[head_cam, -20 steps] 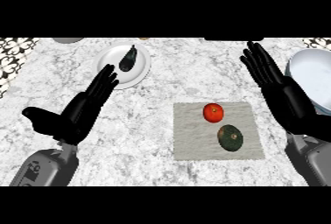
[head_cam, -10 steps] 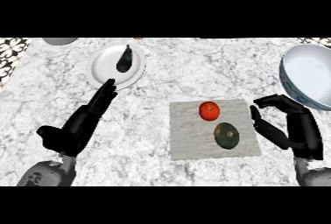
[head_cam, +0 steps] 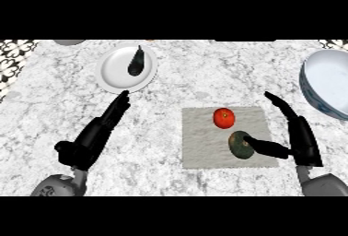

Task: Pick the squash from the placemat and place it in the bowl

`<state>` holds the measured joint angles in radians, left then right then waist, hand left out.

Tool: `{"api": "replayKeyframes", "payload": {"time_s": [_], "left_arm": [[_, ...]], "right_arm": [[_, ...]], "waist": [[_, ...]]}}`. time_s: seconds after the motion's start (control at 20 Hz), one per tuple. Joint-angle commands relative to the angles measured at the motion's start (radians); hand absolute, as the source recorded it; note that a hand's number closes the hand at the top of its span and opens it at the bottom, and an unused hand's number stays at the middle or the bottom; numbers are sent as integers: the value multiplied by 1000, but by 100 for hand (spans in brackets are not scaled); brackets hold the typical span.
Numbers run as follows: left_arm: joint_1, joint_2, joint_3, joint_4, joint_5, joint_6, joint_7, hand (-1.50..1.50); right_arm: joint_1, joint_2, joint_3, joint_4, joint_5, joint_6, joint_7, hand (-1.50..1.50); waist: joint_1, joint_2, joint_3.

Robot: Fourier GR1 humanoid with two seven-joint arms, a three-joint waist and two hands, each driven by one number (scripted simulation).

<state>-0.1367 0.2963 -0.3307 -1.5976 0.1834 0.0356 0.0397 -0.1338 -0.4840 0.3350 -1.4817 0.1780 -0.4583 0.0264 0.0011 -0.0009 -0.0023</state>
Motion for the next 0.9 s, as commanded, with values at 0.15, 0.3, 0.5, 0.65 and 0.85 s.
{"api": "replayKeyframes", "payload": {"time_s": [0.15,0.3,0.5,0.65,0.85], "left_arm": [[-34,-13,7,41,-7,-7,1,0],[-77,5,26,29,3,-21,35,0],[-7,1,17,41,12,-46,-24,0],[3,-47,-30,35,-43,2,-19,0],[-13,-35,30,81,-26,-33,-38,0]], "right_arm": [[-103,-191,140,-49,185,245,423,-150],[-166,-242,178,-63,86,497,539,-150],[-248,-231,181,-164,-68,716,776,-150],[-329,-194,154,-179,-171,818,944,-150],[-354,-111,163,-214,-208,858,1104,-150]], "waist": [[2,-2,-5],[17,0,-5],[16,-3,-4],[13,-1,0],[1,1,1]]}}
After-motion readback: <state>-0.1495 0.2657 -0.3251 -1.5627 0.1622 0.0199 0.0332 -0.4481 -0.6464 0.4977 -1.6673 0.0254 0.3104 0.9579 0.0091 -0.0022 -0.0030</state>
